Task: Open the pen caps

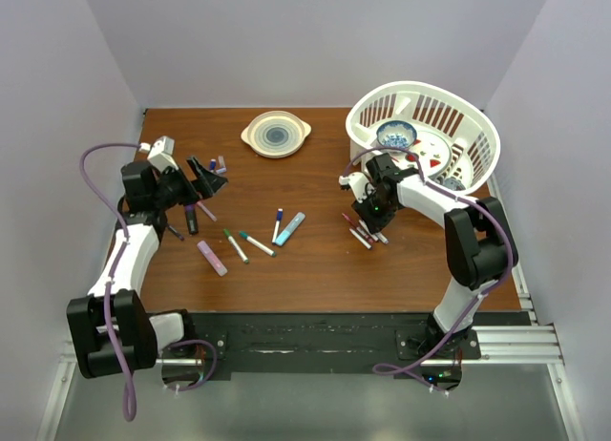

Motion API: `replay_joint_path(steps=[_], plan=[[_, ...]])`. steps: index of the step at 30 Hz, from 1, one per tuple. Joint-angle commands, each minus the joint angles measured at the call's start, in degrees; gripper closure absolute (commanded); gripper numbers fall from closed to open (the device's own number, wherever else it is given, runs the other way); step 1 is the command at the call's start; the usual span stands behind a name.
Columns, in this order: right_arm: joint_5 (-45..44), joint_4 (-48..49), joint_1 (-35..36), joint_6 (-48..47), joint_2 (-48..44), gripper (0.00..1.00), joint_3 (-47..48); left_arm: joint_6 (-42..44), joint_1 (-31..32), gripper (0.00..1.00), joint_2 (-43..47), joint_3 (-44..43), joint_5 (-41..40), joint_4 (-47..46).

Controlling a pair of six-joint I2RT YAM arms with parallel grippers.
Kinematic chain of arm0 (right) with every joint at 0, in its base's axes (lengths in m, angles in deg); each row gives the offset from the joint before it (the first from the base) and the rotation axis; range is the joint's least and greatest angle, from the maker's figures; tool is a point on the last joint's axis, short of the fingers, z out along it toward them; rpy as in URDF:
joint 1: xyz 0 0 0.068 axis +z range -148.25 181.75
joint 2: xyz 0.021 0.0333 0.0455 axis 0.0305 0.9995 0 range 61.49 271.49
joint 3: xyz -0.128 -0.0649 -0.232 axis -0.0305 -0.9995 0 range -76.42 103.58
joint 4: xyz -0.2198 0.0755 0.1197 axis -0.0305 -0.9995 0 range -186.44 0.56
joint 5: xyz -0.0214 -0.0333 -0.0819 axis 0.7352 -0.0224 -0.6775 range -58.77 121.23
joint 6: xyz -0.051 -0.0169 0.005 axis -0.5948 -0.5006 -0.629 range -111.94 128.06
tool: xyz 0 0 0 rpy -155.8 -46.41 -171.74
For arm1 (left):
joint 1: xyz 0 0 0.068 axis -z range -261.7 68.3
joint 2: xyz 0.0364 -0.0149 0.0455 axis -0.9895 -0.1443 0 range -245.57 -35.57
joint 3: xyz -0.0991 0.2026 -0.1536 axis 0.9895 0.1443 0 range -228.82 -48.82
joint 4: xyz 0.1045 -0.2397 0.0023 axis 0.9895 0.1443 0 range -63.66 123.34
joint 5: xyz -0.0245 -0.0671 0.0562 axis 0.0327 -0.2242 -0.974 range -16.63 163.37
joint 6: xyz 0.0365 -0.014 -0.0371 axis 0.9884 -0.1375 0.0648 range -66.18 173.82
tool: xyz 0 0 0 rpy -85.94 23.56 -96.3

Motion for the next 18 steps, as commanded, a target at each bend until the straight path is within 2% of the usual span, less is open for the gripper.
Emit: replay_joint_path(steps=[1, 5, 8, 10, 14, 15, 18], plan=[[2.69, -1.42, 0.1, -1.3, -4.76, 0.73, 1.19, 2.36, 4.05, 0.05, -2.89, -1.28, 5.52, -2.13], [9.88, -2.56, 0.1, -3.41, -8.37, 0.68, 1.54, 7.46, 11.95, 0.14, -7.2, -4.88, 1.14, 7.77], [16.48, -3.62, 0.19, -5.34, -11.87, 0.65, 1.64, 8.69, 18.55, 0.28, -10.01, -6.73, -5.89, 11.66], [20.25, -3.53, 0.1, -5.79, -13.64, 0.62, 1.2, 7.65, 24.09, 0.36, -11.86, -7.96, -12.73, 12.72], [24.13, -1.6, 0.1, -6.14, -18.65, 0.59, -0.73, 5.89, 33.23, 0.42, -17.39, -12.61, -26.19, 16.67], [24.57, -0.9, 0.1, -6.05, -19.96, 0.59, -1.0, 5.62, 36.55, 0.44, -20.79, -15.93, -31.87, 17.99], [25.54, -0.72, 0.19, -5.97, -21.03, 0.58, -1.35, 4.66, 41.49, 0.5, -28.79, -24.1, -42.07, 24.67]])
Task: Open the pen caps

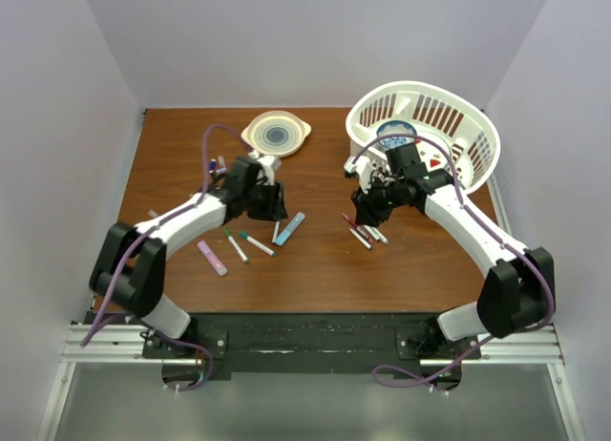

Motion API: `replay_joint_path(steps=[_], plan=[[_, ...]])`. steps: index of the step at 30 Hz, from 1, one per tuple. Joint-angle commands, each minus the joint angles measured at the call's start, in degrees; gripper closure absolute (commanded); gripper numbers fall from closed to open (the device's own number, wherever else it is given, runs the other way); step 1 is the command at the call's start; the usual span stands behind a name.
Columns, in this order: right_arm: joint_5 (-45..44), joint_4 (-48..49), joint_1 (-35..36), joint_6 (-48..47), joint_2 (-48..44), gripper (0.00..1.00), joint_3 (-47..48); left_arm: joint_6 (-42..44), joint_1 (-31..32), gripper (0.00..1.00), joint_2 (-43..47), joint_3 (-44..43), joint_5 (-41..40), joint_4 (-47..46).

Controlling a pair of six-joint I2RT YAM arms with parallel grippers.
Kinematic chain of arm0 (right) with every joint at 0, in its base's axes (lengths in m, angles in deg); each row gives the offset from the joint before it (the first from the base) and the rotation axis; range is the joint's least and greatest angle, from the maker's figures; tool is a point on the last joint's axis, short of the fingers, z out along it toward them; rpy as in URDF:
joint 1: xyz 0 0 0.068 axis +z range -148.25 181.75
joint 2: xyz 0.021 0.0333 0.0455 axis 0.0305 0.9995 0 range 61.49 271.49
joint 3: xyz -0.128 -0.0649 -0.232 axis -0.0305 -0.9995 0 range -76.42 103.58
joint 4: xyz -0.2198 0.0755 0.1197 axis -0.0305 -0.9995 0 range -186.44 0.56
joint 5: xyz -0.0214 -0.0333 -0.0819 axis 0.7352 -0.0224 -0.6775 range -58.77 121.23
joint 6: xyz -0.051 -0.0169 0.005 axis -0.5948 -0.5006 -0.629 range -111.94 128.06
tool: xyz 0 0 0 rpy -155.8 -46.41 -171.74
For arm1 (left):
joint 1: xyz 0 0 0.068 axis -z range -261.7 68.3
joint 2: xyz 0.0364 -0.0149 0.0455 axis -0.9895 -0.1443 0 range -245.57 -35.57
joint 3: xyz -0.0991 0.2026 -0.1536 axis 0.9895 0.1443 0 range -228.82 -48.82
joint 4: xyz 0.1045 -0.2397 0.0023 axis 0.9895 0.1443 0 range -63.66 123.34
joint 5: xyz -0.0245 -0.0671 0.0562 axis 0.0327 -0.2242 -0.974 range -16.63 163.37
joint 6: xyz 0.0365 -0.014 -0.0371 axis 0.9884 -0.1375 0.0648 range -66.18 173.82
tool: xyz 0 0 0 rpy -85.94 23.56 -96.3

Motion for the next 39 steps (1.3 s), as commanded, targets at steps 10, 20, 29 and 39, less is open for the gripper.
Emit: replay_joint_path(steps=[10, 20, 29, 39], plan=[[7.59, 1.89, 0.1, -1.4, -5.0, 0.56, -1.51, -1.25, 9.35, 0.5, -16.8, -18.92, -28.42, 13.7], [8.12, 1.8, 0.1, -1.57, -5.35, 0.56, -1.6, -0.37, 9.53, 0.57, -22.61, -21.55, -27.01, 14.31], [8.82, 1.71, 0.1, -1.49, -5.35, 0.56, -1.68, 0.33, 9.53, 0.88, -25.25, -25.16, -32.28, 15.1], [11.28, 3.37, 0.19, 0.0, -5.09, 0.56, -2.65, 0.08, 8.48, 1.0, -7.98, -23.24, -38.47, 9.23]])
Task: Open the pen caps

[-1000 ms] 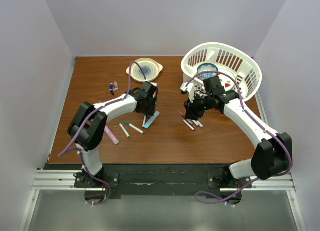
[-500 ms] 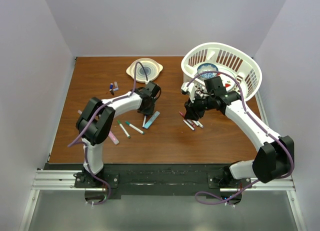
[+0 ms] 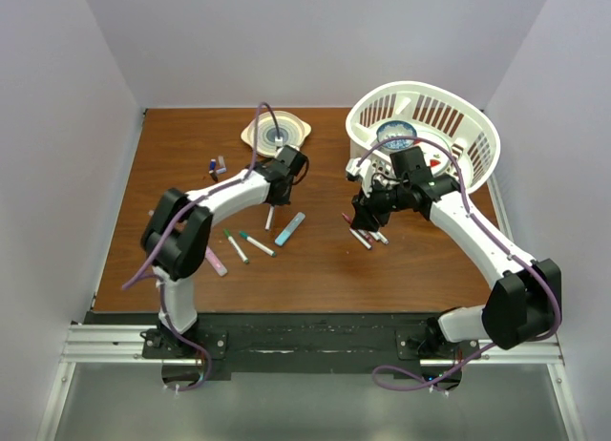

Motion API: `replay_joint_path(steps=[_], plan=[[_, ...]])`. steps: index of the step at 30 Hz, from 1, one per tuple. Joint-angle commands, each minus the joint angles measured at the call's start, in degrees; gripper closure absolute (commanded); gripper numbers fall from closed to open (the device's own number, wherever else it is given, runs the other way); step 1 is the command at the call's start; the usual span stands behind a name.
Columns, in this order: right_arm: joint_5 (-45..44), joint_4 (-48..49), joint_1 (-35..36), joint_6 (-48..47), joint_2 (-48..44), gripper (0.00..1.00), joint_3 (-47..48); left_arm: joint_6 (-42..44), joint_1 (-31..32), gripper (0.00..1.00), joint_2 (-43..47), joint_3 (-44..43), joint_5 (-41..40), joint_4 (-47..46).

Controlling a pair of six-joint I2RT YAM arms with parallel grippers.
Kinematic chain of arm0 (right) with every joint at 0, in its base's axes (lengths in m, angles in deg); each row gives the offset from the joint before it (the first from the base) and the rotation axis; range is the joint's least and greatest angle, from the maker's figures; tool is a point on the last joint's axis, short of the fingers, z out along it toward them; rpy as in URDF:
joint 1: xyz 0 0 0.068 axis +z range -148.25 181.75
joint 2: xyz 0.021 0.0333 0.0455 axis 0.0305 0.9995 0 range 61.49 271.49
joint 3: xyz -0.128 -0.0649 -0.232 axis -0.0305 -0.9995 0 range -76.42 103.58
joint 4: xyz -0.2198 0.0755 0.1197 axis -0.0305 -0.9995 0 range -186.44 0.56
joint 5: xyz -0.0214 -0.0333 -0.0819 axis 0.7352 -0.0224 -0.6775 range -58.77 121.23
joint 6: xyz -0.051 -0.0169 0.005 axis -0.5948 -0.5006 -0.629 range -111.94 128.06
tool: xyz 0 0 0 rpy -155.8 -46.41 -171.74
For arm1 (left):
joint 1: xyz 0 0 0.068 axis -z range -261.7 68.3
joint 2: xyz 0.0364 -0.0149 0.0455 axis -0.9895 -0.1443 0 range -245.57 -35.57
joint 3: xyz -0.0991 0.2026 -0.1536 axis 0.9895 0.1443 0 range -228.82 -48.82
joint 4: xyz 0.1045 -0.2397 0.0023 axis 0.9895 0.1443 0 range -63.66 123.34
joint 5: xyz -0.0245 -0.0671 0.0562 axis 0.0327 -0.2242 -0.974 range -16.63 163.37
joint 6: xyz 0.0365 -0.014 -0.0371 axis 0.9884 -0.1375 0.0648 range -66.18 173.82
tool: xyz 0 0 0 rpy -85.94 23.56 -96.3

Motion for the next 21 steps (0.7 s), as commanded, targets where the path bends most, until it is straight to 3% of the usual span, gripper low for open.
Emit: replay_joint_path(steps=[1, 5, 6, 7, 8, 11, 15, 21], plan=[[3.43, 2.94, 0.28, 1.88, -1.2, 0.56, -0.92, -1.48, -0.71, 1.0, 17.61, 3.1, -0.25, -8.65], [4.3, 13.19, 0.8, 11.19, -2.08, 0.55, -4.16, -11.65, -2.2, 1.0, 32.73, 23.96, 13.63, -33.32], [5.01, 15.75, 0.72, 13.56, -2.78, 0.53, -5.14, -17.51, -2.64, 1.0, 37.19, 27.78, 17.84, -37.99], [5.98, 18.82, 0.89, 18.98, -3.3, 0.5, -6.36, -20.35, -2.73, 1.0, 38.89, 31.13, 19.71, -46.65], [7.29, 25.55, 0.89, 21.82, -3.83, 0.38, -9.25, -23.43, -2.9, 1.0, 40.21, 37.08, 20.86, -50.39], [12.91, 37.26, 2.21, 32.63, -4.1, 0.24, -13.83, -34.25, -2.82, 1.0, 42.07, 44.75, 24.64, -62.59], [15.39, 46.08, 4.4, 42.48, -1.73, 0.24, -15.95, -41.47, -0.98, 1.0, 38.92, 48.47, 27.11, -71.86], [11.62, 50.32, 6.6, 52.08, 1.7, 0.27, -17.54, -42.88, 1.84, 1.0, 34.52, 48.48, 27.82, -77.41]])
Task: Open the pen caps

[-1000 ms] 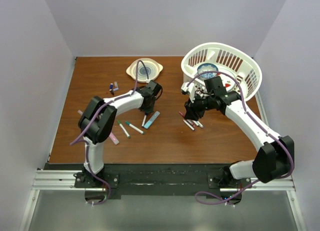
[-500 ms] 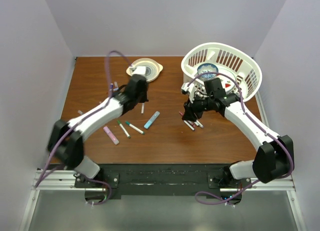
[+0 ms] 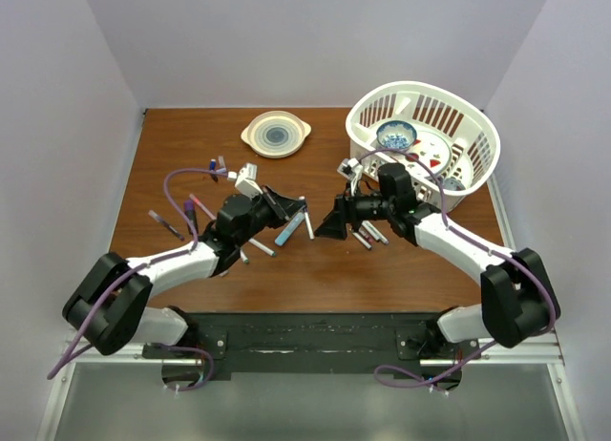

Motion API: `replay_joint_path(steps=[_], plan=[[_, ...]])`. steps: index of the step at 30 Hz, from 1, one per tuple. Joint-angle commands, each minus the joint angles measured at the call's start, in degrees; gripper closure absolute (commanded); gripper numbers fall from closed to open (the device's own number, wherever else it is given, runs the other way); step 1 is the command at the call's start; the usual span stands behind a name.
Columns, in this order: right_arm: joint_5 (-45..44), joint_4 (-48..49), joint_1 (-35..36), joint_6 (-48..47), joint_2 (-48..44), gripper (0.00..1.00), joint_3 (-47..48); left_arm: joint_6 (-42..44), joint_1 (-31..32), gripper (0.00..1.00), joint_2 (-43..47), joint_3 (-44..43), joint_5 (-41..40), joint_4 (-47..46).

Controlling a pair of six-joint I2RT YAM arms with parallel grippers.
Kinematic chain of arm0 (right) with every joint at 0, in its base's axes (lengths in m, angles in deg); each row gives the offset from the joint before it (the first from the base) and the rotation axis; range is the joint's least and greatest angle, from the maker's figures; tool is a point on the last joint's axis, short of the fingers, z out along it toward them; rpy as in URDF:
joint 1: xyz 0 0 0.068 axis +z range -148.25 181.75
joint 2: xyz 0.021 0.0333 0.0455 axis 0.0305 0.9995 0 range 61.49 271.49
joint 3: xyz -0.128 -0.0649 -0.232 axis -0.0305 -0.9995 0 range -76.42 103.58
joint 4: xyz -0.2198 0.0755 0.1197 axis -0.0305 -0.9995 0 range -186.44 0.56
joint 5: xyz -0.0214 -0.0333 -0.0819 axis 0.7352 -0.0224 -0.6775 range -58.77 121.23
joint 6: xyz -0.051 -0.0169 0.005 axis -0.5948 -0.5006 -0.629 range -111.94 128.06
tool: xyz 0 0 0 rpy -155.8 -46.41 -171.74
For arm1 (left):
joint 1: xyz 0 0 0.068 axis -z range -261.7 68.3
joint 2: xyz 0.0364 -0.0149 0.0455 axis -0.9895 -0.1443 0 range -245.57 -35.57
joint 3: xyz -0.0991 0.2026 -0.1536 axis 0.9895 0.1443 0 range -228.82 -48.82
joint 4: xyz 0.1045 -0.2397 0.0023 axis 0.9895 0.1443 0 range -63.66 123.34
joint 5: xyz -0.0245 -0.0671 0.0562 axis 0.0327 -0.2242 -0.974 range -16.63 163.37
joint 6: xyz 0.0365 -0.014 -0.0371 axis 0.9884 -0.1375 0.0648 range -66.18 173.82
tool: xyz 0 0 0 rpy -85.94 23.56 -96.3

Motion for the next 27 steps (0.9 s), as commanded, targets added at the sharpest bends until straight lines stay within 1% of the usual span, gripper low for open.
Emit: replay_joint_path(steps=[1, 2, 5, 7, 8, 9, 10, 11, 12, 13, 14, 15, 16, 17, 18, 20, 22, 23, 25, 27], plan=[[-1.19, 7.9, 1.79, 10.07, 1.55, 0.28, -0.86, -4.48, 1.67, 1.0, -1.01, -0.51, 1.72, -13.63], [-2.77, 6.94, 2.15, 9.9, 2.33, 0.29, -0.43, -4.57, 2.02, 1.0, -1.27, -0.59, 1.8, -13.9], [-3.83, 5.53, 2.41, 9.72, 4.18, 0.33, 0.63, -5.01, 2.55, 1.0, -2.32, -0.42, 2.24, -15.04], [-3.58, 4.73, 2.41, 9.46, 4.88, 0.38, 1.16, -5.18, 2.99, 1.0, -2.85, -0.33, 2.59, -16.09], [-3.49, 4.64, 2.5, 9.28, 4.98, 0.57, 1.42, -5.27, 2.99, 1.0, -3.03, -0.07, 2.77, -16.44], [-3.66, 4.38, 2.5, 9.11, 5.15, 0.67, 1.51, -5.27, 3.16, 1.0, -3.46, 0.02, 3.38, -16.88], [-3.58, 4.03, 2.5, 8.24, 5.15, 0.8, 1.69, -5.27, 3.16, 1.0, -3.64, 0.2, 3.82, -17.93], [-3.66, 3.07, 2.5, 7.79, 5.24, 1.0, 2.12, -5.19, 3.16, 1.0, -3.82, 0.46, 4.17, -18.38], [-3.58, 2.36, 2.5, 7.35, 5.24, 1.0, 2.48, -4.66, 3.08, 1.0, -4.08, 0.64, 4.79, -18.82], [-3.49, 1.57, 2.5, 6.22, 5.33, 1.0, 2.83, -4.31, 3.08, 0.98, -4.26, 0.55, 5.49, -19.52], [-3.23, -0.18, 2.5, 5.08, 5.41, 1.0, 3.61, -4.04, 3.08, 0.75, -4.52, 0.46, 6.02, -19.61], [-2.7, -1.41, 2.41, 3.76, 5.5, 1.0, 4.14, -3.61, 2.99, 0.64, -4.7, 0.29, 6.63, -19.44], [-1.3, -2.73, 2.5, 0.53, 5.94, 1.0, 4.76, -3.25, 2.99, 0.54, -4.79, 0.02, 6.9, -18.65], [-0.51, -5.96, 2.41, -1.25, 6.2, 1.0, 5.9, -2.99, 2.99, 0.44, -5.14, -0.24, 7.25, -18.56], [0.37, -7.3, 2.5, -3.09, 6.38, 1.0, 6.52, -2.9, 2.99, 0.42, -5.23, -0.42, 7.6, -18.56], [1.78, -9.32, 2.5, -5.3, 7.26, 1.0, 7.58, -2.81, 2.99, 0.41, -5.58, -0.68, 7.69, -18.12], [2.23, -10.3, 2.41, -6.18, 7.52, 1.0, 8.1, -2.46, 2.99, 0.44, -5.75, -0.94, 8.13, -17.42], [2.14, -10.21, 2.5, -6.19, 7.53, 1.0, 8.1, -2.37, 2.9, 0.52, -5.93, -1.03, 8.31, -17.67], [2.23, -10.47, 2.5, -6.27, 7.61, 1.0, 8.19, -2.28, 2.99, 0.55, -5.93, -1.03, 8.4, -17.94], [2.66, -11.18, 2.59, -6.62, 7.96, 1.0, 8.46, -1.76, 2.99, 0.55, -5.67, -1.12, 8.05, -17.77]])
